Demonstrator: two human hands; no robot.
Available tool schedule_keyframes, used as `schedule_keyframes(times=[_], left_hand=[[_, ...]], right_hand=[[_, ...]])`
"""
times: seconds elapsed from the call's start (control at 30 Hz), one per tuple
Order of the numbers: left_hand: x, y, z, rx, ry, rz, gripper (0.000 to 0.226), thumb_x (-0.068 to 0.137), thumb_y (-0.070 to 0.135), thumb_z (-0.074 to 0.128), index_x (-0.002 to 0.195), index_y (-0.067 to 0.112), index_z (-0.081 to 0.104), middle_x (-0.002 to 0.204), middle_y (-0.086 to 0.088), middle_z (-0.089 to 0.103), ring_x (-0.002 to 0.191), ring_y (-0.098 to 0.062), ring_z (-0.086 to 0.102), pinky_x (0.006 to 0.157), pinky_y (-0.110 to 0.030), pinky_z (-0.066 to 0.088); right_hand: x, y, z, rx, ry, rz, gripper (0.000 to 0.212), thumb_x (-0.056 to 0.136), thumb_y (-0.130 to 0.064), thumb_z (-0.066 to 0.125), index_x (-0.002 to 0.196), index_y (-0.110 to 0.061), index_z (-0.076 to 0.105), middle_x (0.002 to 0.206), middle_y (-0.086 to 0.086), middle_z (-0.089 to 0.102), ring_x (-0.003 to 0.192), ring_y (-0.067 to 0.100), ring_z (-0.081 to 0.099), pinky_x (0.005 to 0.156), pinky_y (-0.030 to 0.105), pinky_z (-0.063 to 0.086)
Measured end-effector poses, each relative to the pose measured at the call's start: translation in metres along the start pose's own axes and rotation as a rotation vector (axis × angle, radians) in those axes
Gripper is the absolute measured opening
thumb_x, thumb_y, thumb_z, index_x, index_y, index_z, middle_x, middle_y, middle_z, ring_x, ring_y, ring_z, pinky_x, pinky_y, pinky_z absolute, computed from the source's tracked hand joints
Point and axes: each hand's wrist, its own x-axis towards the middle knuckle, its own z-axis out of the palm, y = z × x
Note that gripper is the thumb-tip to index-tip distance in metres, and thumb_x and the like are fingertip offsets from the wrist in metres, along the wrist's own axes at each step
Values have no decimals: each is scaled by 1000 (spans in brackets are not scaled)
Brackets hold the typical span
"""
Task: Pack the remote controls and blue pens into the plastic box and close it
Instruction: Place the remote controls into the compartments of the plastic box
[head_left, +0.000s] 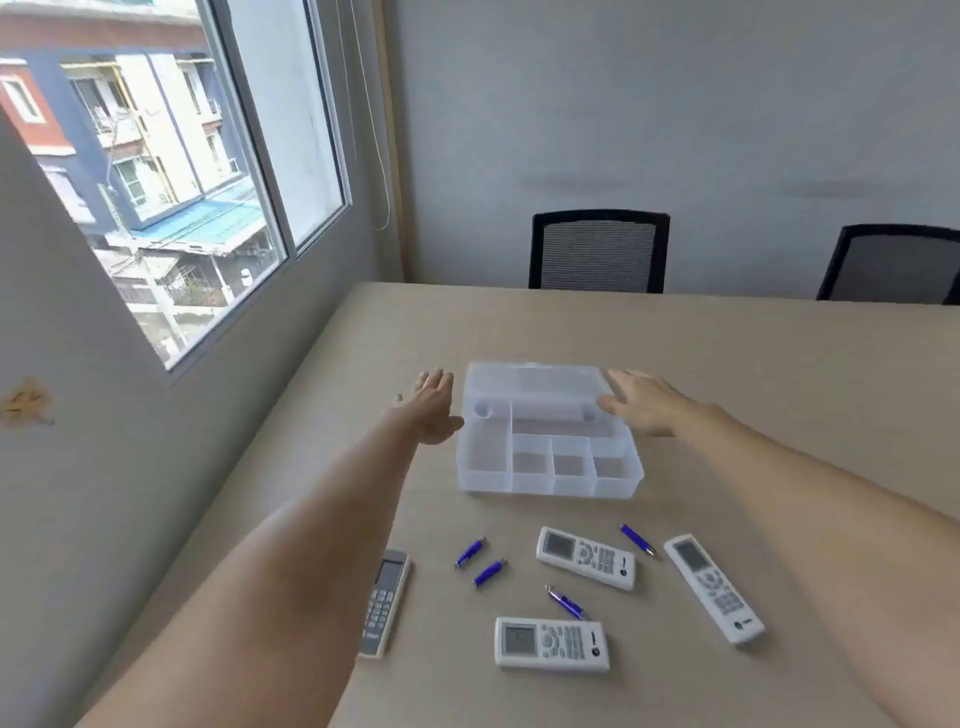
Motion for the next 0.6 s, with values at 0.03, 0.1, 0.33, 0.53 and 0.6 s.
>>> schedule_keyframes(times=[0.03,0.1,0.33,0.53,0.6], left_hand=[[-3,-3,11,19,-34,-31,77,96,33,50,153,10,3,164,-4,-2,151,-23,-2,118,-59,15],[-9,-15,35,-2,-95,-102,76,95,32,51,152,8,6,163,-5,2,151,-24,0,118,-58,17],[-45,-54,132,-122,-280,-418,76,92,25,57,149,0,14,155,-19,21,145,-31,25,117,-39,28],[-81,-70,191,-183,-363,-658,82,87,17,59,151,5,8,152,-18,24,137,-34,37,111,-38,35],[-86,-73,205,-164,-361,-676,86,87,16,57,152,8,1,152,-18,24,137,-36,35,111,-42,36]], right_hand=[[0,4,10,-2,-31,11,67,96,-49,40,148,-8,30,155,14,33,142,31,32,114,45,31],[1,14,30,7,-95,18,65,97,-46,43,148,-8,31,155,14,34,140,31,35,113,42,33],[11,49,113,-25,-330,-31,60,96,-35,52,146,-6,36,152,15,40,141,29,36,113,38,33],[5,65,179,-136,-501,-89,56,90,-33,60,135,-3,47,138,17,51,131,32,45,106,39,40],[0,66,196,-170,-512,-114,46,86,-32,63,122,-5,54,125,14,56,120,33,53,95,37,47]])
